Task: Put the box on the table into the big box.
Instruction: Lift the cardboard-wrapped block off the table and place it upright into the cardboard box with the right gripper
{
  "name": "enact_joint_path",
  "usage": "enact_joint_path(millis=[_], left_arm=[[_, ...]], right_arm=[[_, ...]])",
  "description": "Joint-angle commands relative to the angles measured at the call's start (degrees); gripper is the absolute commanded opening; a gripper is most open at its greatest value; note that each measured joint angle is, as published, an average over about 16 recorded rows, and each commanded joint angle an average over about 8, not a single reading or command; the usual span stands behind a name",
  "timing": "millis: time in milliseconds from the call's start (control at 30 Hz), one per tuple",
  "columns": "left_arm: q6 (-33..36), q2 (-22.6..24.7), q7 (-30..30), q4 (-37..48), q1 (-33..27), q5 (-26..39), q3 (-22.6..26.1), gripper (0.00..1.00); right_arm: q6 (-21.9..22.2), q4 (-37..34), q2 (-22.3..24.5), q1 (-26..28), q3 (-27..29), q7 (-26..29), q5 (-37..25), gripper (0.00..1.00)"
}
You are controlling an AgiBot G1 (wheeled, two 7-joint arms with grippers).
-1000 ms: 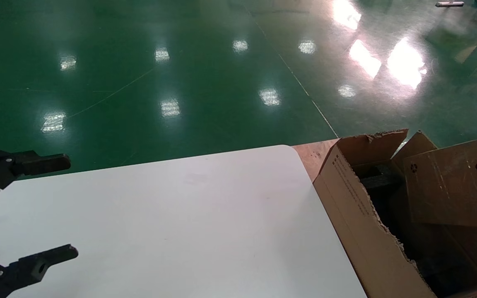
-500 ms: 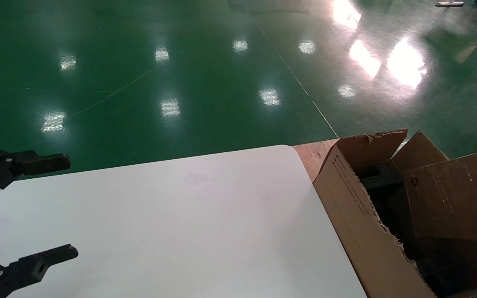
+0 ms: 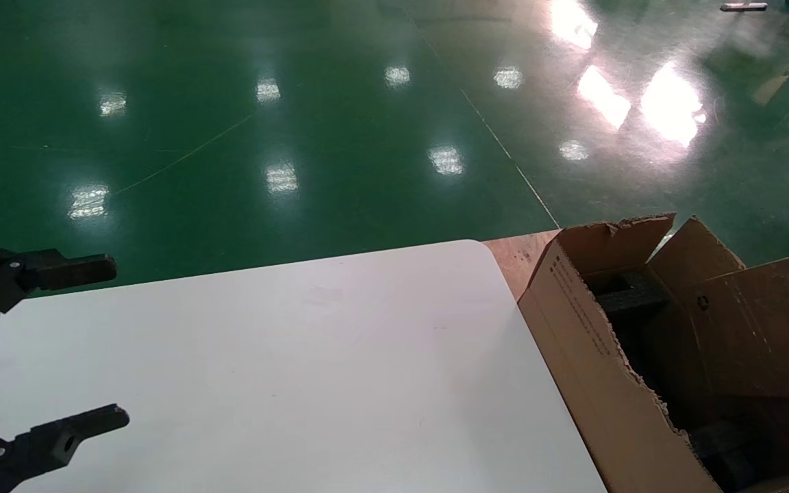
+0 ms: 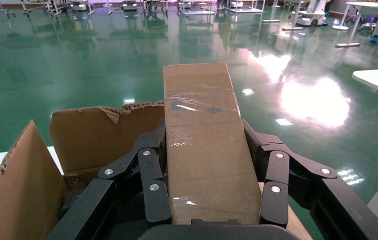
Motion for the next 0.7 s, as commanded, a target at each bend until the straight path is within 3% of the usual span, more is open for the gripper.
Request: enact_joint_path(millis=[33, 700], left_arm=[[0.0, 0.0, 0.0, 0.0, 0.0, 0.0, 0.0, 1.0], [0.0, 0.0, 0.0, 0.0, 0.0, 0.0, 0.0, 1.0]], right_arm=[[-0.6, -1.1, -0.1, 0.5, 0.0, 0.8, -1.0, 0.0], [-2.8, -6.3, 0.4, 2.9, 1.3, 6.4, -8.5, 0.0]])
